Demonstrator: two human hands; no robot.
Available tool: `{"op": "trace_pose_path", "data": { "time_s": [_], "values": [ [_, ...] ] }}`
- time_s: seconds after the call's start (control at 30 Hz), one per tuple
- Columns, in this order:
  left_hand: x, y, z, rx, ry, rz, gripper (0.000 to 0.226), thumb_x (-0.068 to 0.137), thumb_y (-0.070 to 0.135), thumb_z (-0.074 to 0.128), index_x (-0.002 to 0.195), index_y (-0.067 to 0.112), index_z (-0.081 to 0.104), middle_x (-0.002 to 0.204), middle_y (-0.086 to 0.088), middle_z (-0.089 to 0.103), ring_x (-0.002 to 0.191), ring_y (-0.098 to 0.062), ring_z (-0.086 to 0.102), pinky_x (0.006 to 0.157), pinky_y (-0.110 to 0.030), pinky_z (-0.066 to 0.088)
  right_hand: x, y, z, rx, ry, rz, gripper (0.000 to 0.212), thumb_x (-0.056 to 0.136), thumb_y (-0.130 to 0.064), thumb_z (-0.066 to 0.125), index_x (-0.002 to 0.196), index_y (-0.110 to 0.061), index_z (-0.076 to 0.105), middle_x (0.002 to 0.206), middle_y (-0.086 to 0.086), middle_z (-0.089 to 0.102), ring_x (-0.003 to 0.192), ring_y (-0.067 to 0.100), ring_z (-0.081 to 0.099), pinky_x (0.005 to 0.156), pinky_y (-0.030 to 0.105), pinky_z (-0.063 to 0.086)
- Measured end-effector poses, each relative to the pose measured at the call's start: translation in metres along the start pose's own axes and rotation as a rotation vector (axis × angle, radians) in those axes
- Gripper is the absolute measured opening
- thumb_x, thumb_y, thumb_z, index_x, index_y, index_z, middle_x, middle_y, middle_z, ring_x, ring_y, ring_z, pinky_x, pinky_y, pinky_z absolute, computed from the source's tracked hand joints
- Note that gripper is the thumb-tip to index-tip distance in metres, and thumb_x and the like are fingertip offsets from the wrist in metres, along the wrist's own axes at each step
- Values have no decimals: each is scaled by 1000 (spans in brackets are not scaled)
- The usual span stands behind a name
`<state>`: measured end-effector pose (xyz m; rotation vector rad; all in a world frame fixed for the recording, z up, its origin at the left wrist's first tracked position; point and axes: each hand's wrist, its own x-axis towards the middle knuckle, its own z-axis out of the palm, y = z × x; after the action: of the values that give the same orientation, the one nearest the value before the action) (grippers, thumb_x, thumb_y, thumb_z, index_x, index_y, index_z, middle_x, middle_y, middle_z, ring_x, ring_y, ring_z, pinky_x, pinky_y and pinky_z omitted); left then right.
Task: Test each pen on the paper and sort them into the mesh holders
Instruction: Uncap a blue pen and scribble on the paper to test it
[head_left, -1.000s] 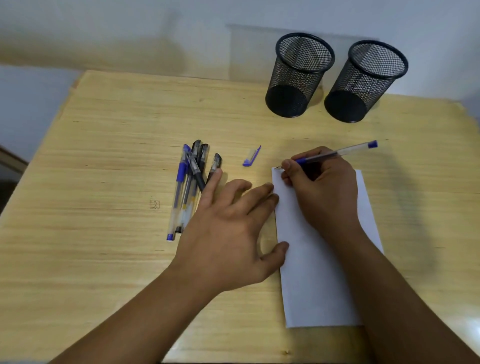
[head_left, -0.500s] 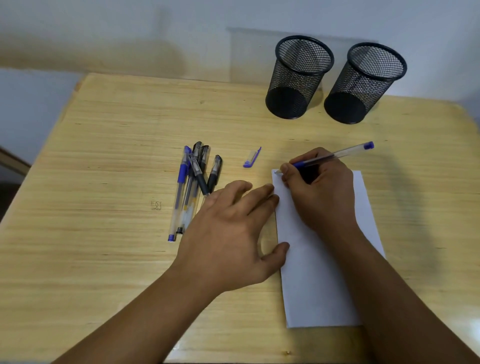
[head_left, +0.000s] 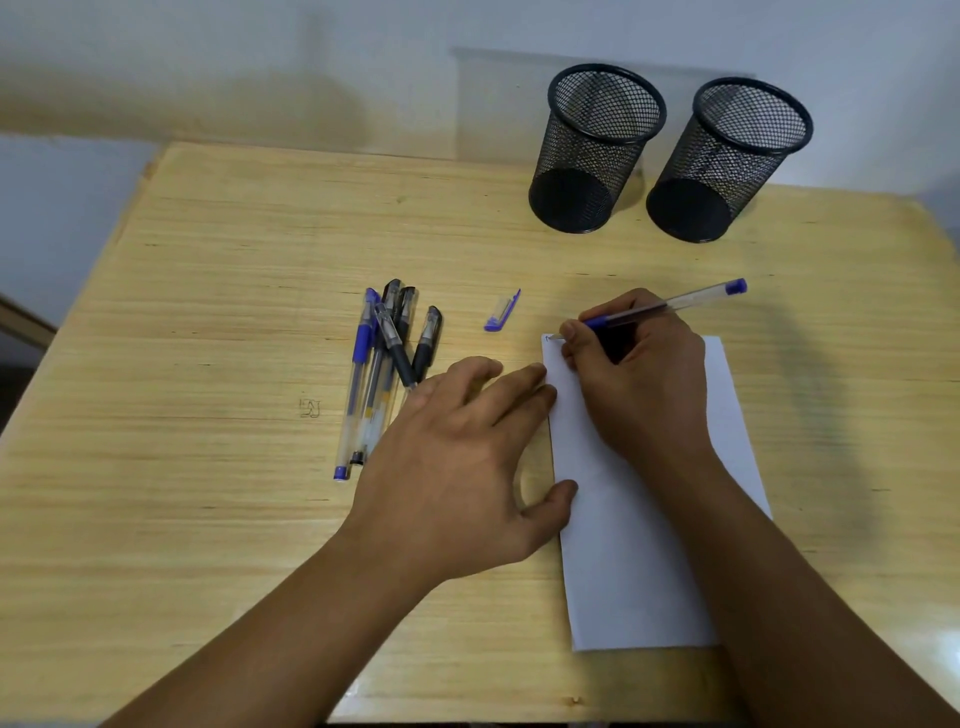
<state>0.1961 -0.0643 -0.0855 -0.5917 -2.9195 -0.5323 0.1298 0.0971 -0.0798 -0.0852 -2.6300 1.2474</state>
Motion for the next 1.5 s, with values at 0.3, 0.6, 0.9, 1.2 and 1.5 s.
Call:
{"op": "trace_pose_path", "data": {
  "time_s": [0.3, 0.6, 0.9, 1.2, 1.5],
  "values": [
    [-1, 0, 0, 0, 10, 3, 67, 78, 63, 57, 131, 22, 61, 138, 9, 57, 130, -22, 46, 102, -41, 36, 1, 3, -2, 14, -21, 7, 11, 87, -28, 73, 87, -23, 63, 73, -25, 56, 73, -24, 54, 65, -4, 39],
    [-1, -1, -1, -14, 16, 7, 67, 78, 62, 58, 131, 21, 62, 138, 9, 57, 130, -23, 47, 101, -43, 40, 1, 1, -1, 11, -6, 50, 10, 89, -29, 71, 89, -23, 63, 73, -23, 56, 69, -8, 56, 65, -5, 38],
    [-2, 0, 0, -14, 25, 15, 67, 78, 62, 58, 131, 21, 62, 138, 8, 57, 130, -23, 47, 101, -42, 38, -1, -2, -1, -14, -8, 29, 14, 89, -27, 71, 87, -23, 58, 71, -25, 51, 65, -10, 54, 65, -7, 37],
    [-2, -1, 0, -21, 16, 17, 67, 79, 61, 58, 132, 21, 61, 139, 7, 57, 129, -24, 47, 101, -44, 40, 0, -1, 1, -15, -5, 37, 13, 89, -28, 71, 87, -24, 58, 70, -26, 51, 65, -9, 52, 64, -7, 37],
    [-1, -1, 3, -39, 71, 33, 65, 77, 59, 61, 128, 19, 64, 136, 6, 59, 126, -25, 50, 98, -45, 42, 0, 1, -1, -18, 0, 16, 12, 89, -26, 71, 88, -22, 60, 72, -24, 54, 68, -7, 55, 65, -5, 39]
  ]
}}
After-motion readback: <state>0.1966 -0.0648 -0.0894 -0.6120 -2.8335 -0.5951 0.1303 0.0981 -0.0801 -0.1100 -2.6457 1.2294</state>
